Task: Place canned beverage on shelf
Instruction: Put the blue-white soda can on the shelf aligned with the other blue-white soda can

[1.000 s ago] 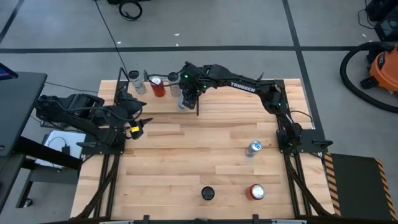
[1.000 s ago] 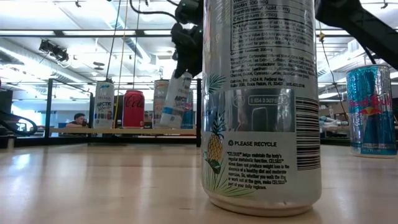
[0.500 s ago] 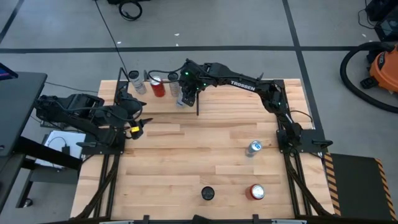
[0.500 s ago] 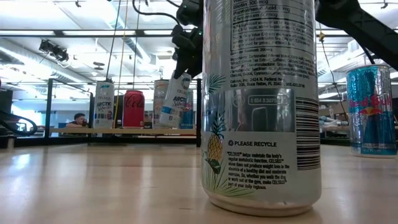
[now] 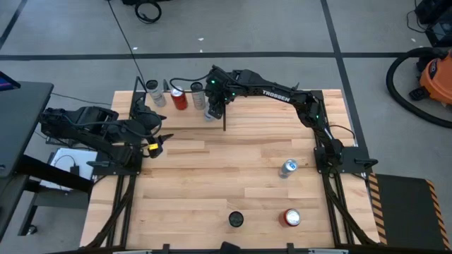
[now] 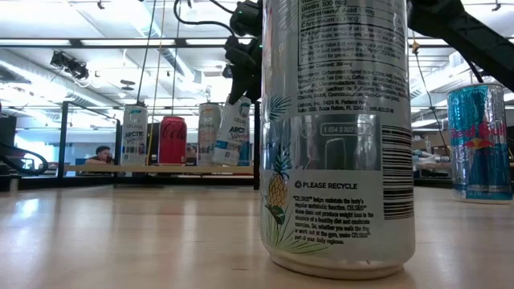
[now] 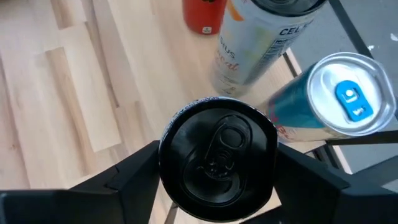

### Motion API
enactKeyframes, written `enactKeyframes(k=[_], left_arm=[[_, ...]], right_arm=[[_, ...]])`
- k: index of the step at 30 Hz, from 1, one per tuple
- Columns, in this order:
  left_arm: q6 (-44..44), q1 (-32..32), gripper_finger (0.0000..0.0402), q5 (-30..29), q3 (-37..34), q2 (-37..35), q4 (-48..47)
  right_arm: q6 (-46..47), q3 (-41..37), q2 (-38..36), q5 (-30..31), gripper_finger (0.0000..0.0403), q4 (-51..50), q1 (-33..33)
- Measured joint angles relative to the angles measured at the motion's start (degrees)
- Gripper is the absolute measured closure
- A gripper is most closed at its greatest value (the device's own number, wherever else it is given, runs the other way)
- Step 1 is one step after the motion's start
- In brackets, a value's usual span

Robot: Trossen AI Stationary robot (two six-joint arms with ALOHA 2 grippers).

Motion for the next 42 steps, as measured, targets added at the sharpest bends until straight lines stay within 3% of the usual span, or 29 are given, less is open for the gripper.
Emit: enactKeyframes(k=[6, 17, 27, 42], left_arm=[[0.0, 0.0, 0.0083, 0.0, 0.0, 0.0, 0.1], [0.0, 0.0, 0.0083, 0.0, 0.0, 0.0, 0.1], [3.4, 0.0, 0.0083, 0.0, 0.0, 0.0, 0.1], [1.8, 1.4, 0.0083, -0.8, 0.0, 2.1, 2.6]], right_arm=[[-0.1, 0.0, 0.0, -3.4, 0.0102, 0.0, 0.0], [-1.1, 0.0, 0.0, -3.4, 0.0073, 1.5, 0.0], [-1.1, 0.0, -0.3, -4.0, 0.007, 1.2, 0.0], [-1.5, 0.0, -3.5, -5.4, 0.007, 1.3, 1.1]])
